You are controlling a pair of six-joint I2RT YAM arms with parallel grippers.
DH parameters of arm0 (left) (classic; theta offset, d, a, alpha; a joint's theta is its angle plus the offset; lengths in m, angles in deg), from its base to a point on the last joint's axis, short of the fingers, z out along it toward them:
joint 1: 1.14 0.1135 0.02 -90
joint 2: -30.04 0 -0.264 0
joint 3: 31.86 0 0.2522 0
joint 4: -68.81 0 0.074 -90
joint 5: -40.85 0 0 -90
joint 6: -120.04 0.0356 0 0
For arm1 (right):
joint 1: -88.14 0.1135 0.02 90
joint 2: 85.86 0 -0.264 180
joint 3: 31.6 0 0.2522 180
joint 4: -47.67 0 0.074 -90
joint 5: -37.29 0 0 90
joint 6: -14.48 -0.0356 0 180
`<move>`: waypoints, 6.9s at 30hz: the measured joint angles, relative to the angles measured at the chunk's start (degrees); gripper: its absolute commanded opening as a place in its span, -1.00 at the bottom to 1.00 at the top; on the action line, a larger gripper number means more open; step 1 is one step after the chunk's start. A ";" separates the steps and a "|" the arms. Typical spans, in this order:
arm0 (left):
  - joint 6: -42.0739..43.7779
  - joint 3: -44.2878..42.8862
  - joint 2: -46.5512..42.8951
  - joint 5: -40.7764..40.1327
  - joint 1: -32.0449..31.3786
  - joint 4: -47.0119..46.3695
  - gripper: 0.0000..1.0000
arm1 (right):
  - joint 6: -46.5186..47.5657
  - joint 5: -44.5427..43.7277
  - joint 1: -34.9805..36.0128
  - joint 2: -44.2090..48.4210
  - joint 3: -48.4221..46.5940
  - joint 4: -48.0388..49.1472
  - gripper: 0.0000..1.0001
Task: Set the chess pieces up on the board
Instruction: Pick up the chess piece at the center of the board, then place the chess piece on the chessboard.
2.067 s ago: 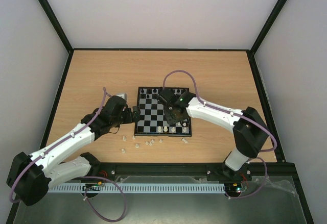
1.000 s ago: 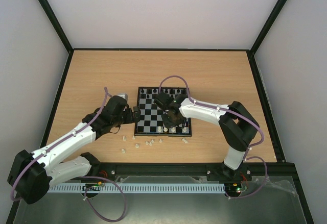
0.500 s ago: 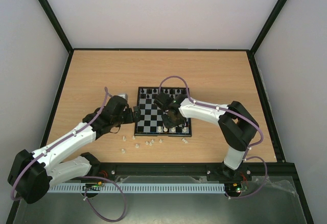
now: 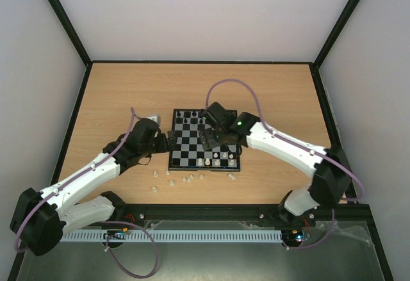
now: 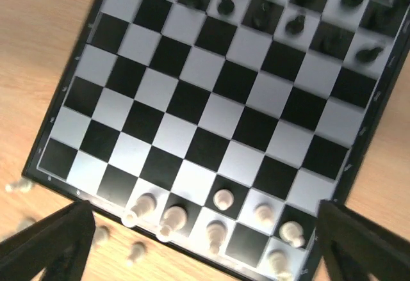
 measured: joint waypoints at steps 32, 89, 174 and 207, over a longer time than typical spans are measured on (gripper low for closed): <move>-5.11 -1.01 -6.95 2.16 -3.02 5.22 0.99 | 0.81 10.29 0.00 15.02 11.69 8.20 0.97; -15.23 0.17 3.04 -2.05 -3.98 19.89 0.97 | -4.00 6.78 0.04 30.18 33.33 23.32 0.97; -17.07 -19.61 32.79 -7.30 -21.40 18.23 -0.92 | -3.63 9.46 0.04 32.09 34.67 23.74 0.97; -17.66 -18.47 32.98 -8.41 -20.63 18.58 -0.54 | -3.63 9.86 0.04 32.06 35.12 23.80 0.97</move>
